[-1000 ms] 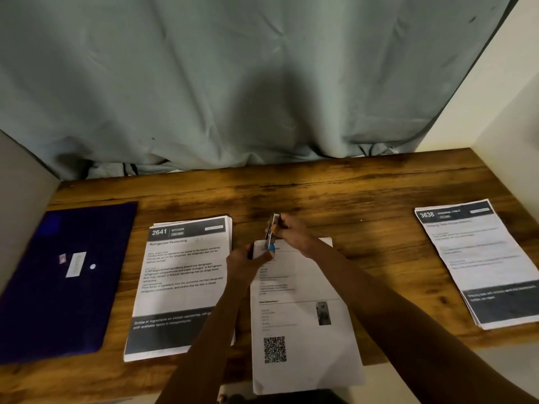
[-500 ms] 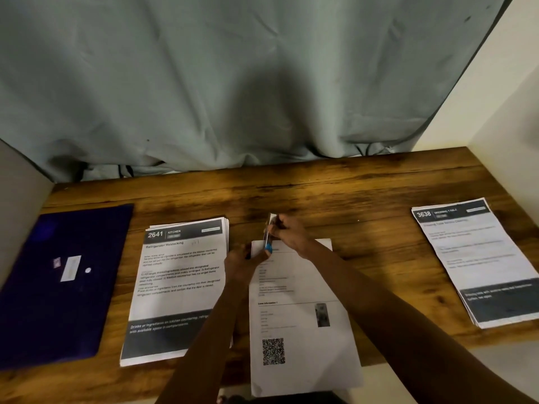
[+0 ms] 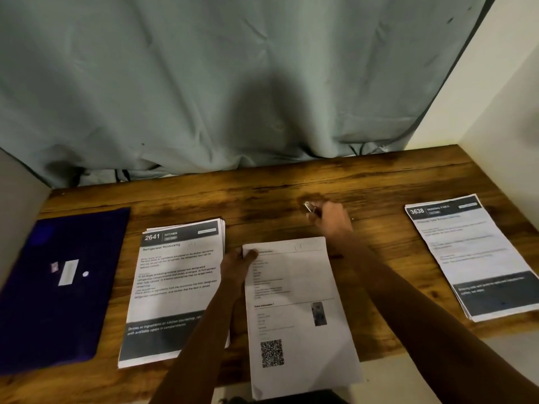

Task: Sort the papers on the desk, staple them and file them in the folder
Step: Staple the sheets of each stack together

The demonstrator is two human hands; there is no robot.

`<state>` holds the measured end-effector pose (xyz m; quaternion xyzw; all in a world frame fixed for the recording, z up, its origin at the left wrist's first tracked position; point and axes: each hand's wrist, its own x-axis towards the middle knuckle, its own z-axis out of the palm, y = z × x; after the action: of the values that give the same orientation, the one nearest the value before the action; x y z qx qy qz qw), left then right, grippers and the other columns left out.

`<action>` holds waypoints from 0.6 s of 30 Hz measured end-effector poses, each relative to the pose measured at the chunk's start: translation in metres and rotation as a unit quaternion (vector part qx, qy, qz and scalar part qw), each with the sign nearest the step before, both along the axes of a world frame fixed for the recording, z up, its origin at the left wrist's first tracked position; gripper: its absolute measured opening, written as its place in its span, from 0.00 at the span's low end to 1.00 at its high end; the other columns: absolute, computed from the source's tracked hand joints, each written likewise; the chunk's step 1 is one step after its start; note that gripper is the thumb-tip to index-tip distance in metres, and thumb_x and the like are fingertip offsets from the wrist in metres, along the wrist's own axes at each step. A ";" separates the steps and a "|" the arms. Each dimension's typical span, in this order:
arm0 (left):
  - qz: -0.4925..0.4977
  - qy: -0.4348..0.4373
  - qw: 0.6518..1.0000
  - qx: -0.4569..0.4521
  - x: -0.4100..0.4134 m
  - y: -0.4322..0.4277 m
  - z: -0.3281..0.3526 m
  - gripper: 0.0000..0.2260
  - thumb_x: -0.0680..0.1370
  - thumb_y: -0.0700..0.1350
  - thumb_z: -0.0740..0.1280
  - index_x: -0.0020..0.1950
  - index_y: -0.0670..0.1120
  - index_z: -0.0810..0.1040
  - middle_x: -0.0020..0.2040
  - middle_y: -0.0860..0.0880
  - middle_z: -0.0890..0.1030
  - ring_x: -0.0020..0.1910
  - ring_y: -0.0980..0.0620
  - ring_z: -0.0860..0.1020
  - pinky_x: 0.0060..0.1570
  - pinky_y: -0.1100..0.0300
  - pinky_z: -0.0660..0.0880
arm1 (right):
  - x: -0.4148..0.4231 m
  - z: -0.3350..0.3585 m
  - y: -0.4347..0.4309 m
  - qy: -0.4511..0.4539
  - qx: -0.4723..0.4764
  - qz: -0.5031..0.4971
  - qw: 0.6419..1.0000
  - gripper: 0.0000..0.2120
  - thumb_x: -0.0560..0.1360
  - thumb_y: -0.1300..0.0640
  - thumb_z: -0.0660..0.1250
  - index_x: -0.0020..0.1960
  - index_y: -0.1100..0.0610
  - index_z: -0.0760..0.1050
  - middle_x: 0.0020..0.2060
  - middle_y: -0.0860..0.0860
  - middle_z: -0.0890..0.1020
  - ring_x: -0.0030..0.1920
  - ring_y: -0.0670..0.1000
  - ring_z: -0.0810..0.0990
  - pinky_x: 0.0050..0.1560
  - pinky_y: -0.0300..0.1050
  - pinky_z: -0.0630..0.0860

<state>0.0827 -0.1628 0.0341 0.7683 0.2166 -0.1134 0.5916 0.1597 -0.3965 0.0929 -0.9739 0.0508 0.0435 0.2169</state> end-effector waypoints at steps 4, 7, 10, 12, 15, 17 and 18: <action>0.003 -0.009 1.000 0.001 -0.005 -0.002 0.004 0.06 0.78 0.48 0.67 0.46 0.47 0.77 0.47 0.45 0.82 0.46 0.45 0.81 0.50 0.50 0.78 | -0.011 -0.018 -0.027 0.053 -0.116 -0.019 0.992 0.15 0.78 0.47 0.62 0.55 0.58 0.76 0.42 0.53 0.79 0.44 0.52 0.79 0.48 0.46 0.78; 0.003 -0.018 1.000 -0.008 -0.009 0.000 0.006 0.07 0.78 0.49 0.67 0.47 0.46 0.77 0.47 0.44 0.82 0.47 0.44 0.81 0.51 0.47 0.79 | -0.020 -0.028 -0.034 0.063 -0.107 -0.043 0.991 0.16 0.79 0.48 0.61 0.54 0.60 0.76 0.44 0.55 0.80 0.45 0.53 0.79 0.45 0.45 0.76; -0.001 -0.032 0.999 -0.030 -0.013 0.000 0.014 0.07 0.78 0.48 0.67 0.48 0.44 0.77 0.46 0.45 0.82 0.46 0.44 0.81 0.45 0.53 0.79 | -0.030 -0.033 -0.036 0.067 -0.103 -0.043 0.991 0.14 0.80 0.52 0.60 0.55 0.62 0.76 0.49 0.56 0.81 0.49 0.55 0.80 0.48 0.46 0.75; 0.001 -0.036 0.997 -0.062 -0.014 0.003 0.019 0.08 0.78 0.47 0.67 0.51 0.42 0.76 0.47 0.44 0.82 0.46 0.43 0.82 0.45 0.51 0.80 | -0.036 -0.035 -0.037 0.061 -0.088 -0.036 0.994 0.13 0.80 0.54 0.59 0.58 0.62 0.75 0.52 0.57 0.80 0.54 0.56 0.78 0.52 0.46 0.74; 0.001 -0.031 0.993 -0.116 -0.017 0.008 0.026 0.09 0.78 0.46 0.66 0.54 0.42 0.75 0.50 0.41 0.82 0.48 0.41 0.82 0.49 0.43 0.80 | -0.043 -0.033 -0.034 0.002 0.010 -0.043 0.999 0.15 0.81 0.54 0.58 0.62 0.61 0.75 0.57 0.60 0.79 0.62 0.59 0.73 0.60 0.48 0.68; 0.008 -0.032 0.989 -0.143 -0.019 0.012 0.032 0.09 0.79 0.45 0.65 0.55 0.42 0.76 0.51 0.41 0.82 0.49 0.41 0.82 0.49 0.44 0.80 | -0.058 -0.019 -0.024 -0.056 0.151 -0.087 0.983 0.16 0.81 0.54 0.57 0.63 0.62 0.74 0.57 0.61 0.78 0.62 0.60 0.73 0.57 0.45 0.69; 0.012 -0.035 0.987 -0.156 -0.019 0.014 0.036 0.10 0.79 0.45 0.65 0.57 0.41 0.76 0.52 0.41 0.82 0.49 0.43 0.82 0.47 0.46 0.81 | -0.068 -0.008 -0.018 -0.051 0.241 -0.109 0.963 0.15 0.81 0.53 0.57 0.62 0.60 0.74 0.56 0.59 0.79 0.58 0.57 0.76 0.52 0.42 0.70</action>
<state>0.0632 -0.1487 0.0699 0.6674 0.1846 -0.1116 0.7127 0.0916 -0.4146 0.0848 -0.8822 0.1335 -0.0193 0.4511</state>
